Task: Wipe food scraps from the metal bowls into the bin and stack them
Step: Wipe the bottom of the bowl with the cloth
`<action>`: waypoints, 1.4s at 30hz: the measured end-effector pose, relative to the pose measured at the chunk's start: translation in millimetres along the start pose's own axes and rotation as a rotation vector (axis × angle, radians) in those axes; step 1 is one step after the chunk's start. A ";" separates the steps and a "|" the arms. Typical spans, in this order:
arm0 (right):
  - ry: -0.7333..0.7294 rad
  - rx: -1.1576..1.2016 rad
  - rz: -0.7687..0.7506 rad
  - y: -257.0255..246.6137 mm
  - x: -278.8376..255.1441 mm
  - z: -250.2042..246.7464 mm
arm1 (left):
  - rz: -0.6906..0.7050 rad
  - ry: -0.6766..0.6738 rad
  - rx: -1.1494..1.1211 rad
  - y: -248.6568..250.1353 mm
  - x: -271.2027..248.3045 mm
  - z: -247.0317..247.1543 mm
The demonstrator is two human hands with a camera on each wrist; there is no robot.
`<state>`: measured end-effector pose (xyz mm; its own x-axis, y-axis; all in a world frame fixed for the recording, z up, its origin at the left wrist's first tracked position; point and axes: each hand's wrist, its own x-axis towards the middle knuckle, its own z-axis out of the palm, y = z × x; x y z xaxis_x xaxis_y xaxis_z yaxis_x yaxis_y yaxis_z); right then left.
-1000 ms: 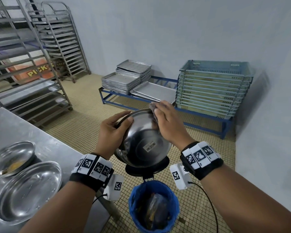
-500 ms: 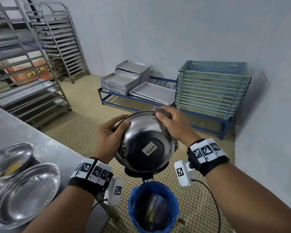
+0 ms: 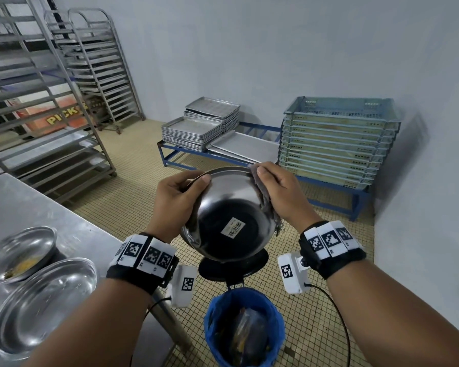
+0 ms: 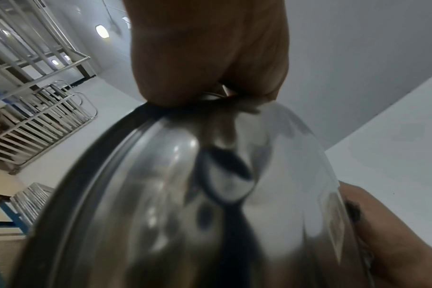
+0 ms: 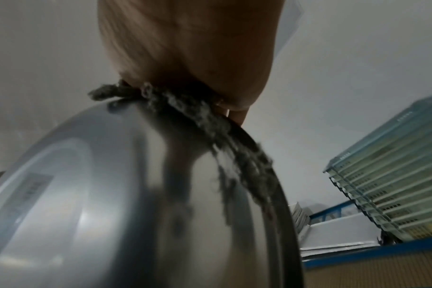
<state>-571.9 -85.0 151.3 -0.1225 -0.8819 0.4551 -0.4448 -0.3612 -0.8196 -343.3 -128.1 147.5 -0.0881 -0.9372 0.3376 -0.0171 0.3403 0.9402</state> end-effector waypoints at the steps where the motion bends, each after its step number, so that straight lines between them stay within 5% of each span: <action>1: -0.009 0.001 0.011 0.3 -0.9 -1.3 | 0.004 0.009 0.000 -1.6 -0.7 -0.1; 5: -0.090 -0.036 0.001 -7.0 2.2 3.3 | 0.034 -0.032 0.046 -1.3 -6.2 7.0; 21: -0.038 -0.081 -0.040 -1.9 2.7 3.2 | 0.064 0.039 0.042 -3.5 -10.4 10.4; 26: 0.000 0.003 0.073 8.8 -3.3 -5.7 | 0.023 0.115 -0.043 -3.3 -9.3 3.9; 31: -0.050 -0.094 0.003 -6.0 4.2 1.0 | 0.078 0.050 0.057 -2.9 -13.3 17.3; 37: 0.039 0.037 0.118 14.5 7.5 -7.4 | -0.016 0.168 -0.152 -2.3 -13.1 11.9; 42: 0.034 0.030 0.109 11.7 11.1 -8.6 | -0.001 -0.166 0.086 2.5 -10.4 7.5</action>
<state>-586.0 -96.4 149.8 -0.1984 -0.9059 0.3742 -0.4010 -0.2733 -0.8743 -349.8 -116.9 146.0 -0.2511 -0.9142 0.3181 -0.1019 0.3517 0.9305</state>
